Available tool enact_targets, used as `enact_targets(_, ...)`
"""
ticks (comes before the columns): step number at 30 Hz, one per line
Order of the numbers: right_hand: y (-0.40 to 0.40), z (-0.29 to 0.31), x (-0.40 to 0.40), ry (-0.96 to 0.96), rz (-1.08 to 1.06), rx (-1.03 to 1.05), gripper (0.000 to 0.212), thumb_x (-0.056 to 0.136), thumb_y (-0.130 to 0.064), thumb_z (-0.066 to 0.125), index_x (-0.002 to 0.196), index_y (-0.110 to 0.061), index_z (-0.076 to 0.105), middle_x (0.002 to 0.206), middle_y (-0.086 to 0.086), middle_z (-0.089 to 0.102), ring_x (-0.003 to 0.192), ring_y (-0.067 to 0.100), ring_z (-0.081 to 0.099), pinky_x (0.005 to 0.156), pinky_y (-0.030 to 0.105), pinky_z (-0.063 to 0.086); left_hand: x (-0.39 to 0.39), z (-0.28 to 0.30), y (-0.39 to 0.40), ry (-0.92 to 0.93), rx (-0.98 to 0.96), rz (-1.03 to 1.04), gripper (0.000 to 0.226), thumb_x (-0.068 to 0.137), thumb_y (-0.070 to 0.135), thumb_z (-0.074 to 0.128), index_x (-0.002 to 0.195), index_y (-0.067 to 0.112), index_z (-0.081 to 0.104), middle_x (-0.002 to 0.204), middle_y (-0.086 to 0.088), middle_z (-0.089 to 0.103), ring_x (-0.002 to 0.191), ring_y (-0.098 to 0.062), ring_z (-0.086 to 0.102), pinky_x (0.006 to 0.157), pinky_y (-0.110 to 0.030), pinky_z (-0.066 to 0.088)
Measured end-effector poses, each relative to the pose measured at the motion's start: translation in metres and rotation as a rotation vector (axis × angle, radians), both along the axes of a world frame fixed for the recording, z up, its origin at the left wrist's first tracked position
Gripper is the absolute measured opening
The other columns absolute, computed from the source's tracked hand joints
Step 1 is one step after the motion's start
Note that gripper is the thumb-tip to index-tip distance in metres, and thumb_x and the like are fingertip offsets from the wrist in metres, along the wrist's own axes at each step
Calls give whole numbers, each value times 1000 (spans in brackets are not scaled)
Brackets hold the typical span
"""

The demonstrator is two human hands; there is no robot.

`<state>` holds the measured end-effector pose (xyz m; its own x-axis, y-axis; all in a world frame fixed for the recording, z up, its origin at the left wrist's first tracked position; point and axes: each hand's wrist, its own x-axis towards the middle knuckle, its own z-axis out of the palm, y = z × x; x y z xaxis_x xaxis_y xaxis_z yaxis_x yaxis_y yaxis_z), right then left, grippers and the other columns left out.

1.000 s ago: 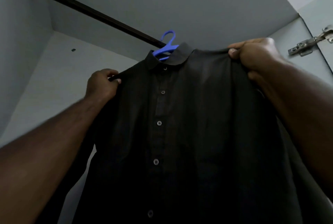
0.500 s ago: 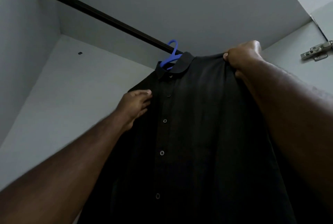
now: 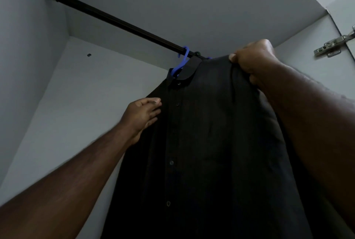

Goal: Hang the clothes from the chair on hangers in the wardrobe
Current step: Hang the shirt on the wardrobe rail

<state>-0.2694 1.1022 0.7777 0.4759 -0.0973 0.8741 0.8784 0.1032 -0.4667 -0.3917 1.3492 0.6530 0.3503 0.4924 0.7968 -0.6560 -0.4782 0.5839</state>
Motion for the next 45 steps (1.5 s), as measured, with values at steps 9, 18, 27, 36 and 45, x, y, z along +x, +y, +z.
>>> enact_targets(9,-78,-105,-41,-276,-139,38,15,84,-36,74,83,-22,72,84,-1,72,71,11,72,68,35,63,-32,-68,-59,-184,122,117,15,100,14,58,99,23,70,109,-4,72,112,-20,68,99,-33,53)
enact_targets(18,-134,-311,-44,-113,313,-157,15,82,-31,75,96,-26,71,87,3,76,82,20,74,80,46,59,-48,-214,-118,-72,-13,138,18,97,10,60,106,21,71,104,-2,76,99,-19,72,87,-32,55)
enact_targets(27,-133,-393,-21,352,580,-284,19,87,-14,70,105,-19,71,90,-3,77,85,7,73,71,21,58,-51,-304,-172,117,-357,68,21,98,14,59,115,17,70,108,-1,76,98,-19,73,79,-26,56)
enact_targets(36,-142,-455,-40,638,757,-343,21,90,-8,69,109,-17,70,92,-5,78,85,8,74,71,25,56,-52,-361,-227,308,-625,-184,21,98,24,61,116,14,67,111,-11,75,97,-27,72,85,-43,59)
enact_targets(45,-203,-470,-88,627,708,-310,21,88,-6,70,108,-12,70,100,2,77,93,16,74,80,35,58,-115,-397,-286,511,-509,-224,22,95,11,63,117,10,68,113,-11,74,102,-26,72,87,-39,57)
